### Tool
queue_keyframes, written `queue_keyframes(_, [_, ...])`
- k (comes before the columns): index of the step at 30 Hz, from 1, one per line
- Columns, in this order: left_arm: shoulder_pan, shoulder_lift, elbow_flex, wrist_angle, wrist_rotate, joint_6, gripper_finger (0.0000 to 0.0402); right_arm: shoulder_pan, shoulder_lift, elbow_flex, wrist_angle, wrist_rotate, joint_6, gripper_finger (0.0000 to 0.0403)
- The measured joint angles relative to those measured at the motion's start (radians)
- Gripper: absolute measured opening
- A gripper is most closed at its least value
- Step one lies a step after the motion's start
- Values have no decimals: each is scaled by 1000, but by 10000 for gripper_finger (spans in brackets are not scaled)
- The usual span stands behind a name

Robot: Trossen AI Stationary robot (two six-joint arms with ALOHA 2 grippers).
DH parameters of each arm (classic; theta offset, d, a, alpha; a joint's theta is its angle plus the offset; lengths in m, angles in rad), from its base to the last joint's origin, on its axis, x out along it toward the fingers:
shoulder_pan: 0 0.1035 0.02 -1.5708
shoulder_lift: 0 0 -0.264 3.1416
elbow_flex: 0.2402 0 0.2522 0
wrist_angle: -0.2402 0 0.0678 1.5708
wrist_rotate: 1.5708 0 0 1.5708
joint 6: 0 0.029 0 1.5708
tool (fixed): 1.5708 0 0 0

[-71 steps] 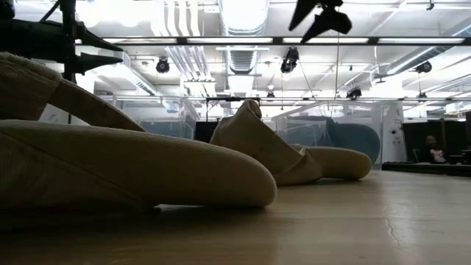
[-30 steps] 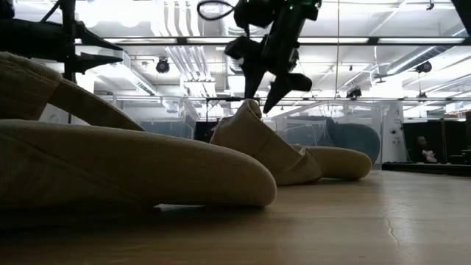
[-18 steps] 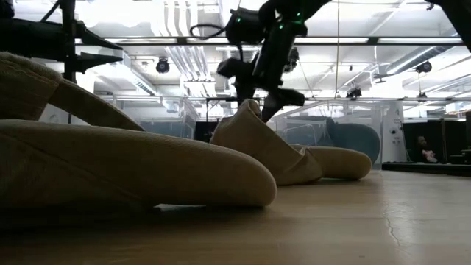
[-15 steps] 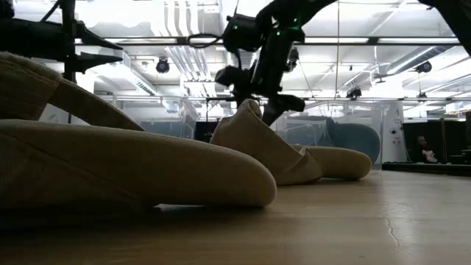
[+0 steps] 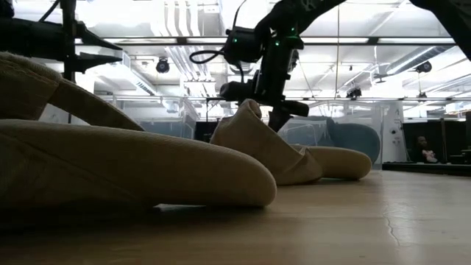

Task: Pick & Place hat
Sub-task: Put the black cap into the right transparent bin

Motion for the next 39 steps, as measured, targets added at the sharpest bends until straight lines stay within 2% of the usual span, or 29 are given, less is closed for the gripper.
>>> queue_keyframes(12, [0,0,0,0,-2,1,80,-50,-1,-7,34,-28,-3,219])
queue_keyframes(30, [0,0,0,1,-24,2,80,-58,2,-54,79,-61,-20,219])
queue_keyframes(39, [0,0,0,5,-24,2,80,-70,3,-93,221,-96,-13,219])
